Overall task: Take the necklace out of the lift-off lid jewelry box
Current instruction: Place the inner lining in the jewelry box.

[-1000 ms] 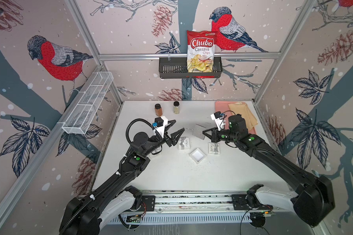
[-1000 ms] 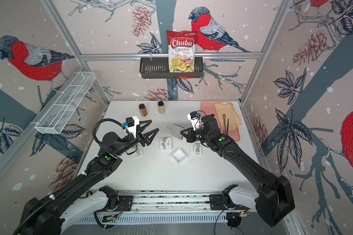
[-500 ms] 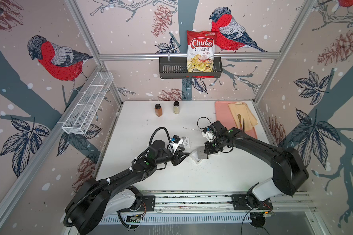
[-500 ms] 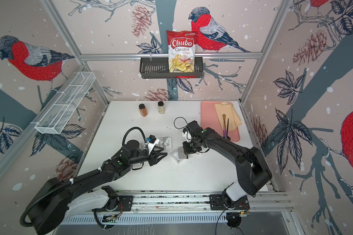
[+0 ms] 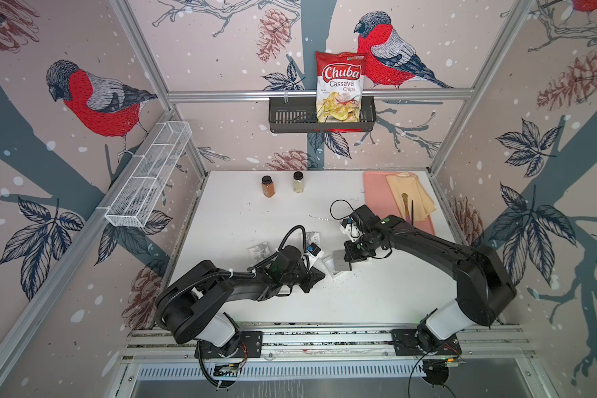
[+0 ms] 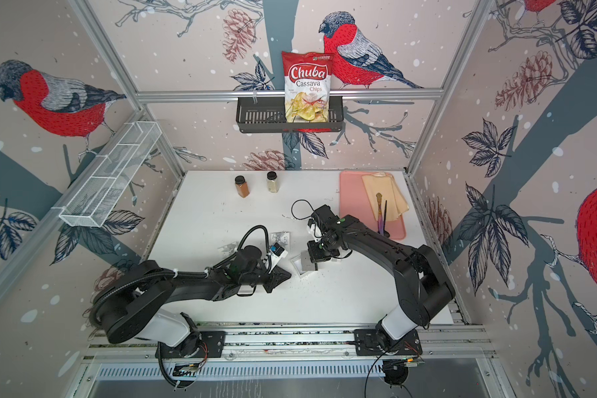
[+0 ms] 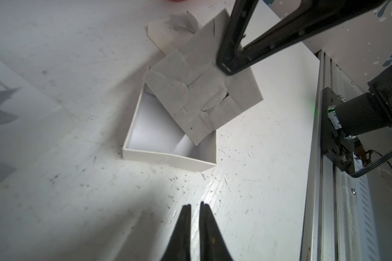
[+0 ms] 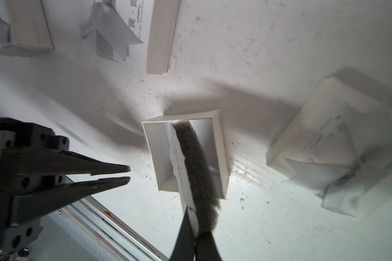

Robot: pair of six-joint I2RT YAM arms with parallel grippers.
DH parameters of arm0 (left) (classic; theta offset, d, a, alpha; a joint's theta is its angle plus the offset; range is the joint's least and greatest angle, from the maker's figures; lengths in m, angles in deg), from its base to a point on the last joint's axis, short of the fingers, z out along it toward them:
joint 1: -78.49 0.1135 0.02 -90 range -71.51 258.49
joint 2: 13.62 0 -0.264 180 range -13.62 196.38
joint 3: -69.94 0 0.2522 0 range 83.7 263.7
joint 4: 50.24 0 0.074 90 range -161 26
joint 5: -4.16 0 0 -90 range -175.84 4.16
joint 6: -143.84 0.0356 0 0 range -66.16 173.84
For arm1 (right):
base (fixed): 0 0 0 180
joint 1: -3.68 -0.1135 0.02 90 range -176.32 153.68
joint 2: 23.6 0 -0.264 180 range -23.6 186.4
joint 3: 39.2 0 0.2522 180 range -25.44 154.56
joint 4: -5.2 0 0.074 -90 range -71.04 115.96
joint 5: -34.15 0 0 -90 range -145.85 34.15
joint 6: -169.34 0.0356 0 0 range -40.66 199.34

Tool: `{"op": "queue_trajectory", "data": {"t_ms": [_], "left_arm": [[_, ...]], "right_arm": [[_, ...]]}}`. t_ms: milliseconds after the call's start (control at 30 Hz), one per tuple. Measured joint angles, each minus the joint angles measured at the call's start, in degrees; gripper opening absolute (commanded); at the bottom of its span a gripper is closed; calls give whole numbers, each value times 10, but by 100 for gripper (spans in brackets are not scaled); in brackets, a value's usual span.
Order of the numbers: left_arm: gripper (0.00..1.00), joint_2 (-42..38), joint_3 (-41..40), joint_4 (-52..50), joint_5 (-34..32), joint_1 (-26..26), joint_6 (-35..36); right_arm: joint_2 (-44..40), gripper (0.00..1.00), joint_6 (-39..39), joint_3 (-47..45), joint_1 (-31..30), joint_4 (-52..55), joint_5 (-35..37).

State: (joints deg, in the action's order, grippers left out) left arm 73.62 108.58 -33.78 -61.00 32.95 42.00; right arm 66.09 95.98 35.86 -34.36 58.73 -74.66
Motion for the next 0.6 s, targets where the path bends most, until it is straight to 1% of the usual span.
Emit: {"op": "queue_trajectory", "data": {"t_ms": [333,433,600], "left_arm": [[5,100,88,8,-75,-1,-2],[5,111,101,8,-85,-1,1],[5,107,96,8,-88,-1,1]], "right_arm": [[-8,1,2,-7,0,-6,-8],[-8,1,2,-2,2,-3,-11],[-8,1,2,0,16,-2,-28]]}}
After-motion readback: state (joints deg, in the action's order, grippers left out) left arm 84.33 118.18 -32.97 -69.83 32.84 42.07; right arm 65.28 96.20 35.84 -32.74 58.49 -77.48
